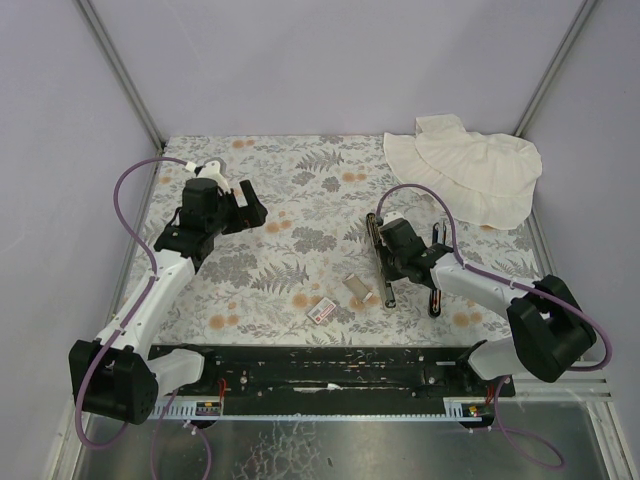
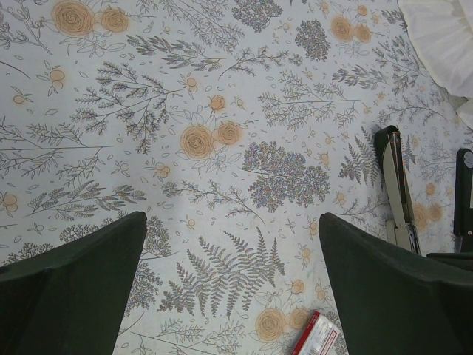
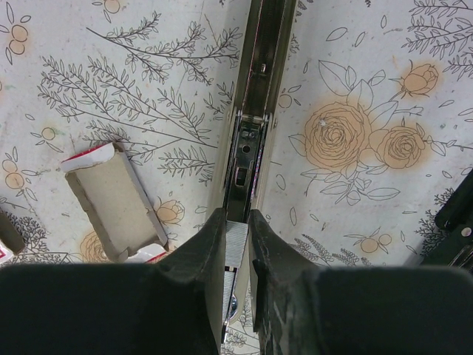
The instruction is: Load the staples into the stapler
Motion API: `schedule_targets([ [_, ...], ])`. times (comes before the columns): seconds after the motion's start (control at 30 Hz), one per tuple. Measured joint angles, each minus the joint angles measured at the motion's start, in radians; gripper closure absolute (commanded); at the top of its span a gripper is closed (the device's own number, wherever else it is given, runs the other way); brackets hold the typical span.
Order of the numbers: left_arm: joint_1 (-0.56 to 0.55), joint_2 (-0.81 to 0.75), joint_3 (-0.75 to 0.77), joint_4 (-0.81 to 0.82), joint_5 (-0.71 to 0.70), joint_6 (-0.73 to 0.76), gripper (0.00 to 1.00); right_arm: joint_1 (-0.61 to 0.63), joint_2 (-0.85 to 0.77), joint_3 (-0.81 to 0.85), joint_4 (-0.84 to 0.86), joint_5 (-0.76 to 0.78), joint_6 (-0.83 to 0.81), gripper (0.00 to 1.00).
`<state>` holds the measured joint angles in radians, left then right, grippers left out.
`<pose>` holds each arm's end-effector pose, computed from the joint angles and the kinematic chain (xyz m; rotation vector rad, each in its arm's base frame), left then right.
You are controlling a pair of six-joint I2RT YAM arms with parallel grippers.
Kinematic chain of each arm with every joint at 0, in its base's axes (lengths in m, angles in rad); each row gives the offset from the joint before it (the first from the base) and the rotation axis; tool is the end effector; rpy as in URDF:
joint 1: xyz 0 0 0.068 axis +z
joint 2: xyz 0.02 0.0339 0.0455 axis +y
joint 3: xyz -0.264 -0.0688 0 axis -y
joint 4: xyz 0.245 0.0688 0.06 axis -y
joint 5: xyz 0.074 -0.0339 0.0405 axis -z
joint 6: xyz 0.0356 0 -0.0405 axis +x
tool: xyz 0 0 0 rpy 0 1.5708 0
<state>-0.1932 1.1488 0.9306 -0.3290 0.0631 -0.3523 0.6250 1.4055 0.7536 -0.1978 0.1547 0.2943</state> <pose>0.2524 -0.0517 0.3029 -0.1323 2.1374 -0.3891 0.2301 0.1593 0.1910 -0.3285 2.3983 0.2366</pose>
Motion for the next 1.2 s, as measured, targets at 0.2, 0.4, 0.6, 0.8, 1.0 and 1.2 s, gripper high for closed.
schedule_targets([
  [0.2, 0.000, 0.000, 0.000, 0.000, 0.000, 0.000, 0.00, 0.000, 0.000, 0.006, -0.011, -0.002, -0.001, 0.90],
  [0.4, 0.000, 0.000, 0.000, 0.000, 0.000, 0.000, 0.00, 0.000, -0.010, 0.023, -0.023, -0.016, 0.000, 0.90],
  [0.6, 0.000, 0.000, 0.000, 0.000, 0.001, 0.000, 0.00, -0.001, -0.016, 0.024, -0.023, -0.018, 0.000, 0.91],
  [0.8, 0.000, 0.000, 0.000, 0.000, 0.000, 0.000, 0.00, -0.001, -0.016, 0.023, -0.022, -0.018, 0.000, 0.91],
  [1.0, 0.000, 0.000, 0.000, 0.000, 0.001, 0.000, 0.00, -0.002, -0.015, 0.010, -0.021, -0.018, 0.001, 0.91],
  [1.2, 0.000, 0.000, 0.000, 0.000, 0.001, 0.000, 0.00, -0.003, -0.012, -0.014, -0.019, -0.018, 0.001, 0.91],
])
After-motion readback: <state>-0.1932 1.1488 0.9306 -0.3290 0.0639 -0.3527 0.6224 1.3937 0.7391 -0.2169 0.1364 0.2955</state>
